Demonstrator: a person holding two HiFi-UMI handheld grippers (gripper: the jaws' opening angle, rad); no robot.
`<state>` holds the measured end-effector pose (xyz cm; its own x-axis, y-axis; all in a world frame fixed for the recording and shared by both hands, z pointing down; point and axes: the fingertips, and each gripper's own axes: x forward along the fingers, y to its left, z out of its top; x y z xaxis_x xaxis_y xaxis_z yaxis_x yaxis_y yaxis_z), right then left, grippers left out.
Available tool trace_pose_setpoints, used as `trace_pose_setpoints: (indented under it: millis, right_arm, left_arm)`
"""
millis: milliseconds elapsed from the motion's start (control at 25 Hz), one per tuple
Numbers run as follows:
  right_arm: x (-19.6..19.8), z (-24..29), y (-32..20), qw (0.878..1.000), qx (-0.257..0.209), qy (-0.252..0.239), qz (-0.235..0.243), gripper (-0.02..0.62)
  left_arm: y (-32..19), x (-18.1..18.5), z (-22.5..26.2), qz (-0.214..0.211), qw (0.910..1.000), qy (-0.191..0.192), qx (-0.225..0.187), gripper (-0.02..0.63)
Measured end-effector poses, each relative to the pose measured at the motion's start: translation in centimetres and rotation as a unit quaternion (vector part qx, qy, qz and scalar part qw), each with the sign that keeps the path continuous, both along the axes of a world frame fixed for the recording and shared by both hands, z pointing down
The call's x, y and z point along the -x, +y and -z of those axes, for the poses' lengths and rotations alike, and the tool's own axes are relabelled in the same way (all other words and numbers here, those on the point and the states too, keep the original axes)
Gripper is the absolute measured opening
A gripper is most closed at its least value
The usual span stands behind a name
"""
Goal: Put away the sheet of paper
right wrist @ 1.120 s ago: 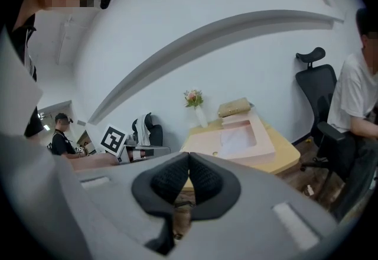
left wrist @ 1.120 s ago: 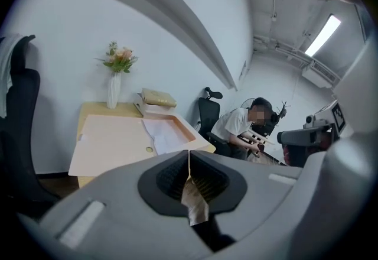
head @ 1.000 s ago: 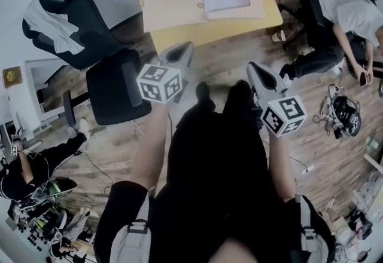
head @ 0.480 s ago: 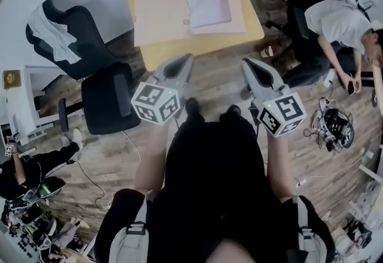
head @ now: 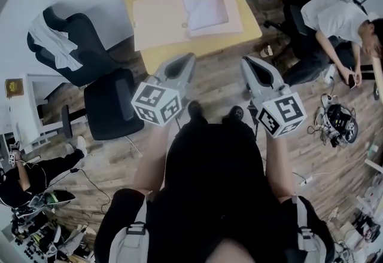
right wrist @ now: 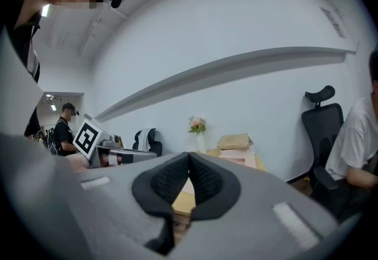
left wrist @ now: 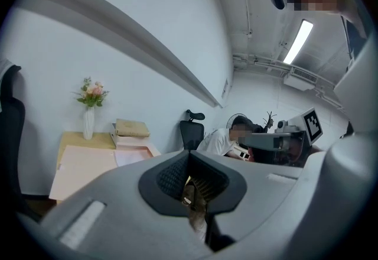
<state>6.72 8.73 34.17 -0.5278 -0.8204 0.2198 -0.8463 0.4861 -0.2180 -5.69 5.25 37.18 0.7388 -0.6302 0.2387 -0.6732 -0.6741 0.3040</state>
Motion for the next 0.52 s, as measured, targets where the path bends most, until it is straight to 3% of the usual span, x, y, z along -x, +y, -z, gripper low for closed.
trace_pose_setpoints:
  millis: [520]
  right_arm:
    - [4.5,0.3,0.8,1.0,-0.015,0.002,-0.02,0.003]
  left_arm:
    - [0.5,2.9,0.3,-0.037,0.9993,0.006,-0.008,0.011]
